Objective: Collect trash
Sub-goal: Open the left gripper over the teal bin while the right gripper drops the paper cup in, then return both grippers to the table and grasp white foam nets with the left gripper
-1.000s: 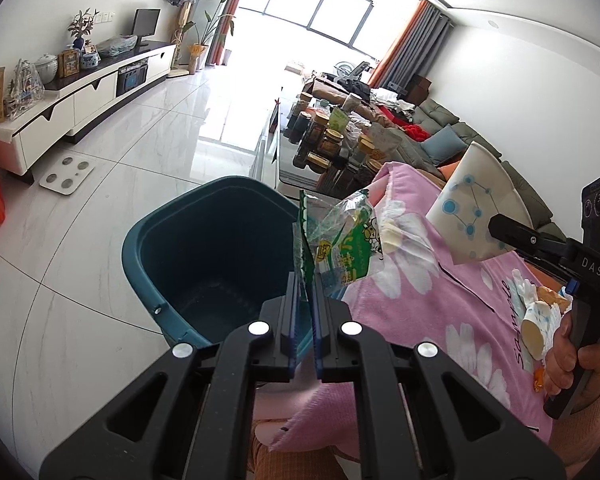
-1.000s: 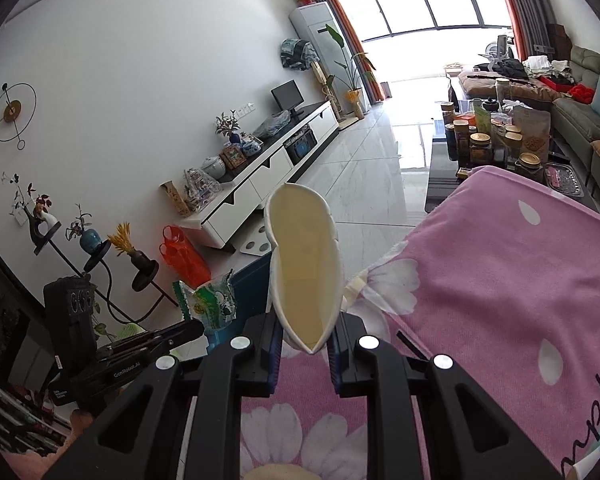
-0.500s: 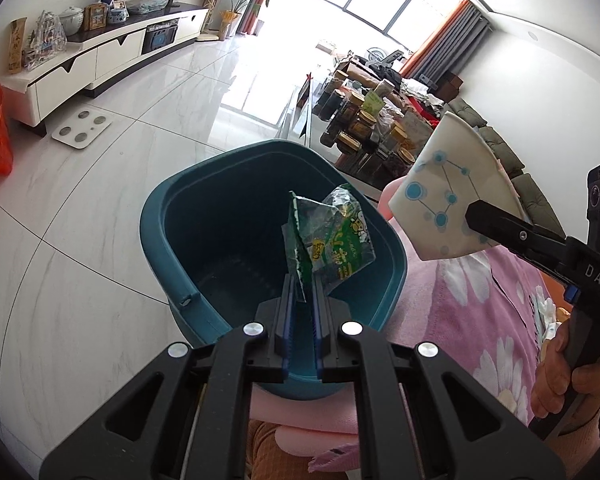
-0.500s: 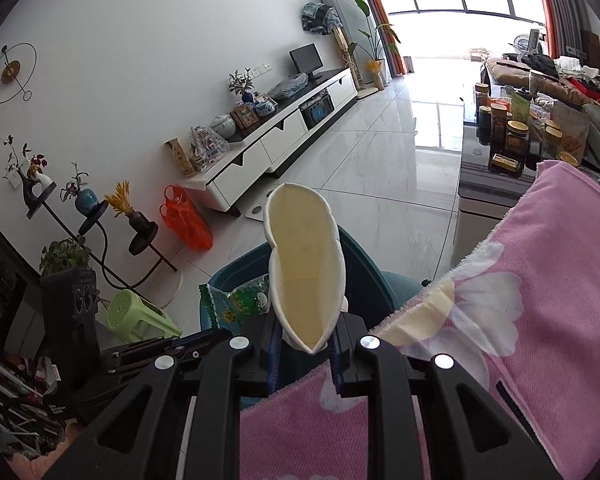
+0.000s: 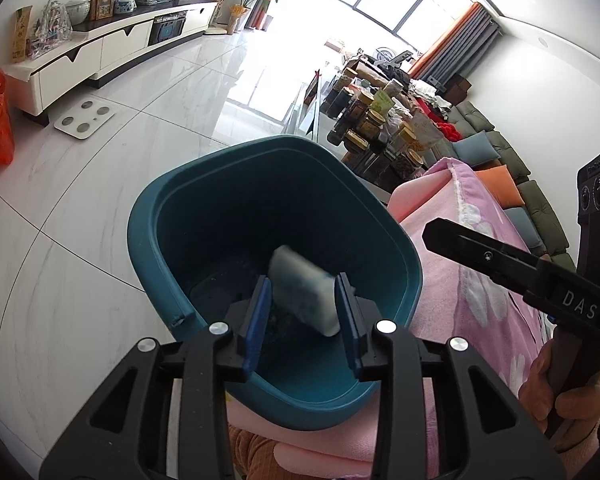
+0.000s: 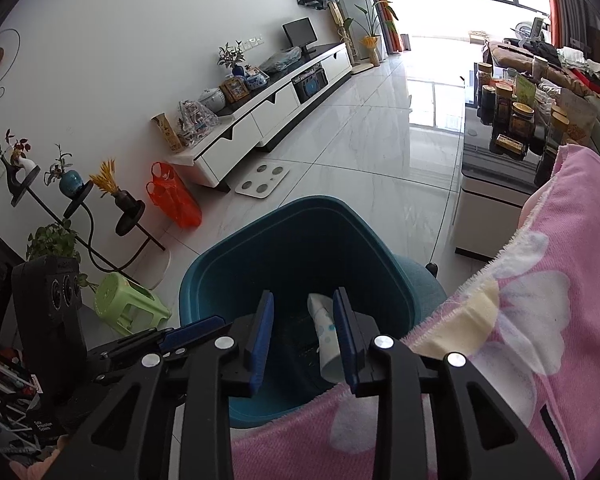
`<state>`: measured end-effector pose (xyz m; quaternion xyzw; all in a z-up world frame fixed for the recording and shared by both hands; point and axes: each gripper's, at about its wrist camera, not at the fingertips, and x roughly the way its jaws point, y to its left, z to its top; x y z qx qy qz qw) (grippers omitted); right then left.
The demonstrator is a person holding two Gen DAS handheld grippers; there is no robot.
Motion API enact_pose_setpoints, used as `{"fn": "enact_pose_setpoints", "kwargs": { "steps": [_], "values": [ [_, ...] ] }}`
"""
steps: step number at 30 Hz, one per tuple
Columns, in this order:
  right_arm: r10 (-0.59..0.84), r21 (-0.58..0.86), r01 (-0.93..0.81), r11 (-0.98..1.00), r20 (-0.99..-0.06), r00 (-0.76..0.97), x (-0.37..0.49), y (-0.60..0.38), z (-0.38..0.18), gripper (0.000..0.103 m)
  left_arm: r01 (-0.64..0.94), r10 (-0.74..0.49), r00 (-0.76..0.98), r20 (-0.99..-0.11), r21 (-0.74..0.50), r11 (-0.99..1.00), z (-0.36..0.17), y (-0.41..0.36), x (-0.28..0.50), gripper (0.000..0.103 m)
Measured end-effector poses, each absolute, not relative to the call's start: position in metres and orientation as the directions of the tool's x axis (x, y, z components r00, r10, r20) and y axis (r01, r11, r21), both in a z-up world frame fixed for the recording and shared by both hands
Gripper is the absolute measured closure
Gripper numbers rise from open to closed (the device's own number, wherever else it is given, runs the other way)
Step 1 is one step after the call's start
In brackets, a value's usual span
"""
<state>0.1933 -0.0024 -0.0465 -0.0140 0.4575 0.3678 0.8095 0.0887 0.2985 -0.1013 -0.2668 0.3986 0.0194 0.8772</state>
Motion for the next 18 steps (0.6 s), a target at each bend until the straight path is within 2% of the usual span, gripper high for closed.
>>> {"fn": "enact_pose_setpoints", "kwargs": {
  "steps": [5, 11, 18],
  "values": [
    [0.599, 0.334, -0.597, 0.729, -0.734, 0.32, 0.193, -0.02, -0.043, 0.072, -0.234, -0.169, 0.699, -0.695, -0.445, 0.864, -0.093, 0.292, 0.084, 0.063],
    [0.623, 0.331, -0.612, 0.718, -0.697, 0.355, 0.175, -0.05, -0.027, 0.062, -0.168, -0.149, 0.749, -0.645, -0.403, 0.9, -0.067, 0.266, 0.07, 0.052],
    [0.635, 0.303, -0.622, 0.722, -0.645, 0.424, 0.141, -0.099, -0.01, 0.052, -0.025, -0.186, 0.803, -0.566, -0.345, 0.938, -0.034, 0.22, 0.047, 0.039]
  ]
}}
